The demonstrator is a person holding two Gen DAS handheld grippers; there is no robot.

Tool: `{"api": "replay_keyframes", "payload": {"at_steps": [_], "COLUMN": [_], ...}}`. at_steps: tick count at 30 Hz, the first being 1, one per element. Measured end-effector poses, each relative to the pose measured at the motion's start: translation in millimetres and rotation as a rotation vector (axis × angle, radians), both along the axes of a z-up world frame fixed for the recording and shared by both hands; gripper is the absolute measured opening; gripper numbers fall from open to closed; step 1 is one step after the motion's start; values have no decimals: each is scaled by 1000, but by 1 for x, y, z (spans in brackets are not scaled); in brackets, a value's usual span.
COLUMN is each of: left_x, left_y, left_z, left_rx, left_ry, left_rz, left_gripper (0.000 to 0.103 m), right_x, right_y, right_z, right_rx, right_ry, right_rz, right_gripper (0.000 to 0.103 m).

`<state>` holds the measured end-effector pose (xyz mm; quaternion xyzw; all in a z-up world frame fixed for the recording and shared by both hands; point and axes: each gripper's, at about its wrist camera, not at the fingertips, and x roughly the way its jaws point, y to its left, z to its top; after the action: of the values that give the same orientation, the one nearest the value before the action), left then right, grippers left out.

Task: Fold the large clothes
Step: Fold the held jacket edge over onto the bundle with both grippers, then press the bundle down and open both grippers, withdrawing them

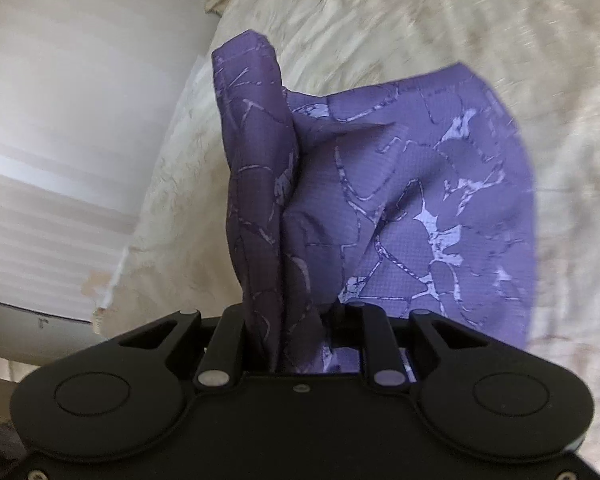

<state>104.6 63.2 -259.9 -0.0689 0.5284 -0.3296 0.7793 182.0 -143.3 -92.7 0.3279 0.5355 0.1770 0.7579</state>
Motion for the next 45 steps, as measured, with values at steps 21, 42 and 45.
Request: {"api": "replay_keyframes", "payload": {"at_steps": [21,42,45], "left_x": [30,65,61], "left_y": [143,58,63], "left_z": [92,15,20], "left_rx": [53,189,172], "left_ry": [-271,-235,-213], "left_rz": [216,-4,19], "left_gripper": [9,19,19], "right_x": [-24,-78,-68], "right_y": [42,44,38], "right_z": [1,-52,-35], "right_rx": [-50,-419,-403], "right_ry": [-280,-179,-268], "right_rz": [-69,112,64], "right_gripper": [78,12,27]}}
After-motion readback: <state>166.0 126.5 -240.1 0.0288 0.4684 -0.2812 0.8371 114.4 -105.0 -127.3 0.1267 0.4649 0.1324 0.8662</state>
